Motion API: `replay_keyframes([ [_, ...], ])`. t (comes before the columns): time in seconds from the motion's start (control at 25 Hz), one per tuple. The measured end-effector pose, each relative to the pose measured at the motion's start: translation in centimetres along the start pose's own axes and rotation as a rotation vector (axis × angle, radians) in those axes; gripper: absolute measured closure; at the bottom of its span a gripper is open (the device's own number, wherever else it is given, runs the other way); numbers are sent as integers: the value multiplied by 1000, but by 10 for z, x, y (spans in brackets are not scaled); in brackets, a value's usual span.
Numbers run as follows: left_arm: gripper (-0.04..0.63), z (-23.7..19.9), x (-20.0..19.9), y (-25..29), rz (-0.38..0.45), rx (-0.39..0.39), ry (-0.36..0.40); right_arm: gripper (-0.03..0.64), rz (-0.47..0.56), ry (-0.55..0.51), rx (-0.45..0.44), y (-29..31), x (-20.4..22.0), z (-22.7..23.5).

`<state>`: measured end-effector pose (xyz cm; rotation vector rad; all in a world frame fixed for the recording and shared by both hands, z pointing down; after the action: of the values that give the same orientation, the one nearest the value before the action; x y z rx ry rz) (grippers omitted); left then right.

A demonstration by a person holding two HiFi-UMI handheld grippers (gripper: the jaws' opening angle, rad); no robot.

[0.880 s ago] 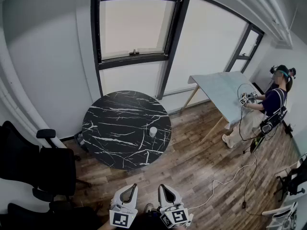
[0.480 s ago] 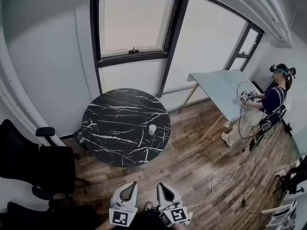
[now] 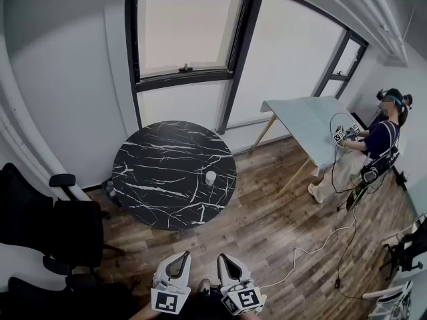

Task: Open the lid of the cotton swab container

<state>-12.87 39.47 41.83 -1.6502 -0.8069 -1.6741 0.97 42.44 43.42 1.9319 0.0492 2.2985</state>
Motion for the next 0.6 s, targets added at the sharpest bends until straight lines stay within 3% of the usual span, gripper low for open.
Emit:
replay_keyframes([
  [0.28, 592, 18, -3, 19, 18, 5, 27, 618, -16, -37, -31, -2, 2, 16],
  [0.4, 592, 28, 1, 25, 2, -12, -5, 618, -27, -42, -57, -5, 0, 22],
  [0.6, 592, 44, 13, 41, -23, -45, 4, 618, -28, -43, -97, -8, -2, 42],
])
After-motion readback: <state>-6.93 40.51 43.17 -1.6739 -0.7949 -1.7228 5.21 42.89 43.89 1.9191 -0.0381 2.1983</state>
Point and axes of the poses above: the fingertips, and each gripper's own axes: y forward along the fingers, z to its right, x out of its underside, the point moved 4 cm from there along -y, backward along the fingers, and after that the axes turned 11 degrees about x, right-handed, at the moved point
